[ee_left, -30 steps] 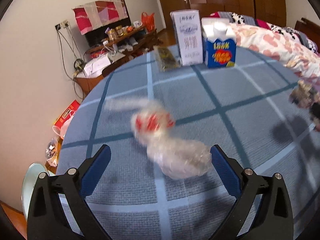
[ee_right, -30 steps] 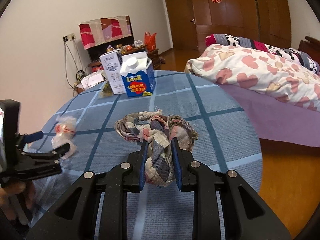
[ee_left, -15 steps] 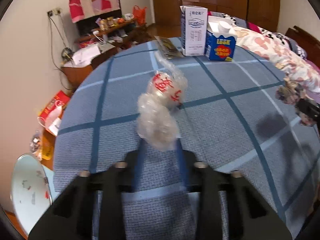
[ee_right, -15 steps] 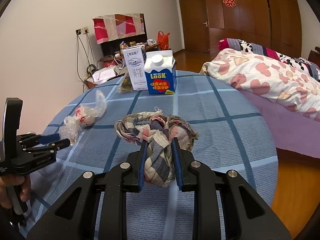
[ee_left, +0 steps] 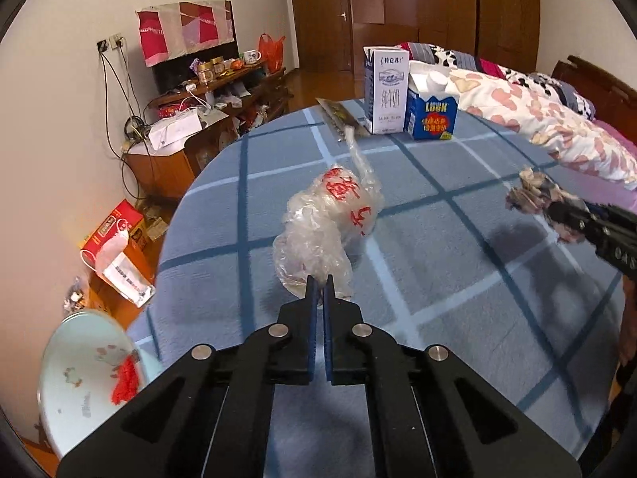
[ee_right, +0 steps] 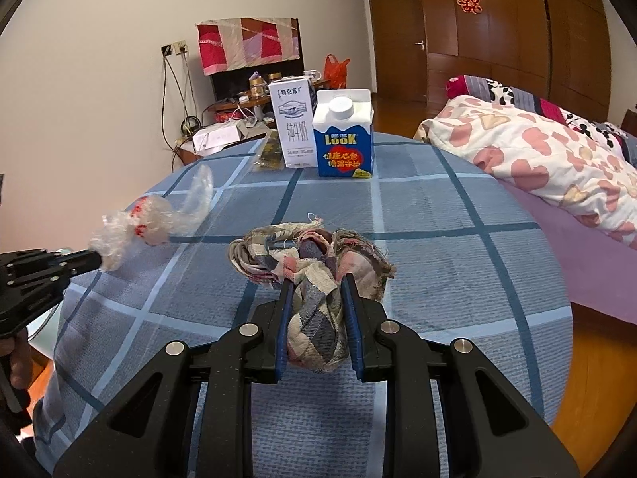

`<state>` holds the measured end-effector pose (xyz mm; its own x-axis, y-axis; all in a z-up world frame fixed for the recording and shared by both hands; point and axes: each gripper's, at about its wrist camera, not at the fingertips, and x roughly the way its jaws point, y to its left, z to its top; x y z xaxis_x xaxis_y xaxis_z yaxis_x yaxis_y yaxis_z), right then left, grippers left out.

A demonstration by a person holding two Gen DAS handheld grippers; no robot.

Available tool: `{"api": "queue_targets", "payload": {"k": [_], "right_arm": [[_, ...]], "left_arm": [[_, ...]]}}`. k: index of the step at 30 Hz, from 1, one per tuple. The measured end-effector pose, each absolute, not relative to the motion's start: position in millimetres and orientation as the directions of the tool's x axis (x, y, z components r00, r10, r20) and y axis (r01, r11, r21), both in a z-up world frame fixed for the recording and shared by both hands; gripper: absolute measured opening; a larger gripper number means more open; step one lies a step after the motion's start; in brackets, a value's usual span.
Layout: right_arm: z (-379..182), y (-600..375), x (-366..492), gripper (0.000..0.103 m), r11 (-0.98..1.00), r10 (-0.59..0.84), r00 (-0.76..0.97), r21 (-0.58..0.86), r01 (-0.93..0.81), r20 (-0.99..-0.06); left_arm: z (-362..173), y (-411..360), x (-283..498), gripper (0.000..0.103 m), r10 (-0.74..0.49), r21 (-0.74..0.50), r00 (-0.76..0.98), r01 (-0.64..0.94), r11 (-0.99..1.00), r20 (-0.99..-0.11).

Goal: Organize soft objects
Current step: 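Grasp the clear plastic bag with red print with the left gripper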

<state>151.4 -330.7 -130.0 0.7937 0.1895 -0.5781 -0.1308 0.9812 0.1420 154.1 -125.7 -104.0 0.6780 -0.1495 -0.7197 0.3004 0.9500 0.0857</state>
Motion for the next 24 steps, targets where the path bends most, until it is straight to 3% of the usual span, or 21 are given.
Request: {"api": "queue_targets", "payload": {"k": [2, 3, 4, 5, 8, 10, 21, 23, 24], "right_arm": [[-130.5, -327.7, 150.7, 0.025, 0.981, 0.191, 0.793, 0.139, -0.135, -0.579], [-131.0, -326.4, 150.9, 0.025, 0.981, 0.192, 0.791, 0.136, -0.138, -0.58], [-131.6, -325.8, 151.0, 0.025, 0.981, 0.192, 0.79, 0.136, -0.139, -0.582], [-132.1, -325.8, 151.1, 0.025, 0.981, 0.191, 0.79, 0.135, -0.138, -0.583], [-133.0, -329.4, 152.3, 0.025, 0.983, 0.179, 0.789, 0.132, -0.124, -0.588], [-133.3, -335.1, 153.6, 0.025, 0.985, 0.167, 0.79, 0.136, -0.106, -0.59], [-135.4, -336.9, 152.8, 0.025, 0.984, 0.17, 0.788, 0.138, -0.109, -0.591], [-134.4, -335.3, 152.0, 0.025, 0.984, 0.174, 0.79, 0.139, -0.114, -0.588], [-133.9, -334.3, 151.7, 0.025, 0.983, 0.177, 0.79, 0.14, -0.117, -0.586]], "left_arm": [[-106.5, -120.9, 149.3, 0.007, -0.138, 0.09, 0.672, 0.292, 0.952, -0.727], [-108.1, -117.8, 147.5, 0.016, -0.126, 0.095, 0.674, 0.281, 0.955, -0.728], [-110.4, -114.8, 146.6, 0.035, -0.115, 0.1, 0.675, 0.271, 0.957, -0.728], [-111.6, -112.3, 146.5, 0.043, -0.104, 0.105, 0.68, 0.259, 0.96, -0.725], [-115.7, -104.3, 149.0, 0.05, -0.094, 0.092, 0.676, 0.234, 0.968, -0.73], [-116.2, -102.9, 150.7, 0.064, -0.089, 0.085, 0.679, 0.219, 0.972, -0.729], [-113.9, -124.1, 161.9, 0.067, -0.114, 0.071, 0.684, 0.236, 0.969, -0.721], [-120.0, -123.5, 168.9, 0.049, -0.097, 0.086, 0.677, 0.232, 0.969, -0.73], [-124.1, -121.8, 172.4, 0.03, -0.1, 0.081, 0.659, 0.239, 0.968, -0.746]]}}
